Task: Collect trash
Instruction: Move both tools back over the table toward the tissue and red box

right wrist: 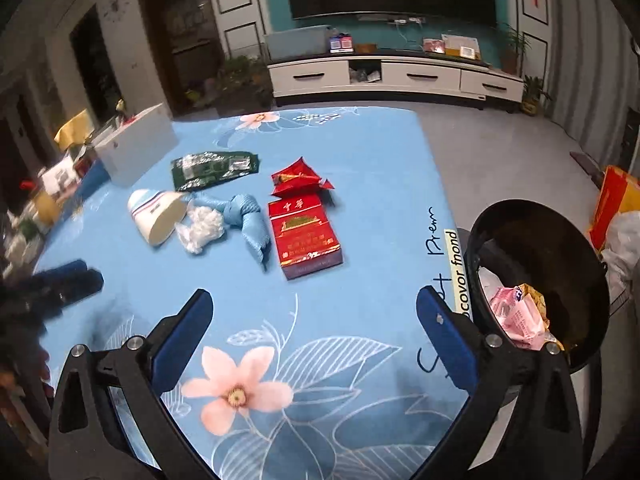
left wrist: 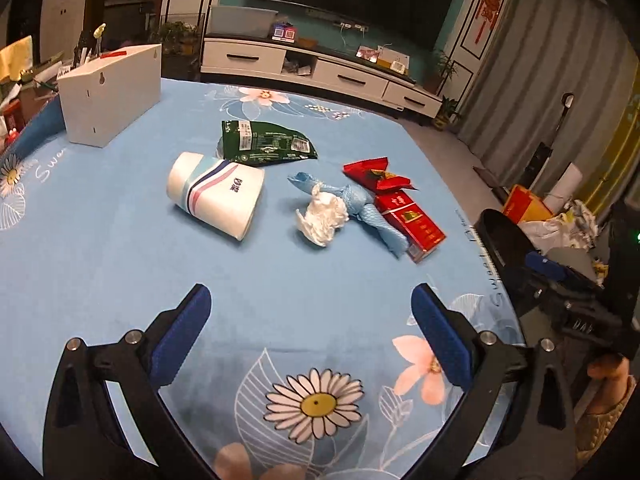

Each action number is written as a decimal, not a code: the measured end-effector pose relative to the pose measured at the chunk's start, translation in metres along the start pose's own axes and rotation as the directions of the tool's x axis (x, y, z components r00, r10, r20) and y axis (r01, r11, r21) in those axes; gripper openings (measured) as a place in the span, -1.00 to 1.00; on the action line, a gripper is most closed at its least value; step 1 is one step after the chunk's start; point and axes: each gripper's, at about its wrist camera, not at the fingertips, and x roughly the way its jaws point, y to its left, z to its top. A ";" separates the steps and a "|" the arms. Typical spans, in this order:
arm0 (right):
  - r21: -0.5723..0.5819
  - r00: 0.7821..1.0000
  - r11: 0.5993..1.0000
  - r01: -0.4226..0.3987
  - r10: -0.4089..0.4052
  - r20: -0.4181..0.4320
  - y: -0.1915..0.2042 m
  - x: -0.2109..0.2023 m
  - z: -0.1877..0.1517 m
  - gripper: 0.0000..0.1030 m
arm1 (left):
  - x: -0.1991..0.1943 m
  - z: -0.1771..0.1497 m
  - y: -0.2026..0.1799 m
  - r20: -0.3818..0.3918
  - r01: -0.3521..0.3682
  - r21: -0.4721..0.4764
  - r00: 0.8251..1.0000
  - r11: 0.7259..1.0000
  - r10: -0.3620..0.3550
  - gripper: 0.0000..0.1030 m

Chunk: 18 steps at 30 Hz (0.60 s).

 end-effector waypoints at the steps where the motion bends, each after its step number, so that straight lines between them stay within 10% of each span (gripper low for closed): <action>1: -0.020 1.000 1.000 0.009 -0.009 0.001 0.002 0.003 0.002 0.93 | 0.005 0.001 -0.002 -0.010 -0.012 0.008 1.000 1.000 0.012 0.94; 18: -0.120 0.994 0.991 0.057 -0.067 -0.085 0.001 0.075 0.022 0.93 | 0.075 0.029 -0.012 -0.068 -0.007 0.001 0.998 1.000 0.007 0.94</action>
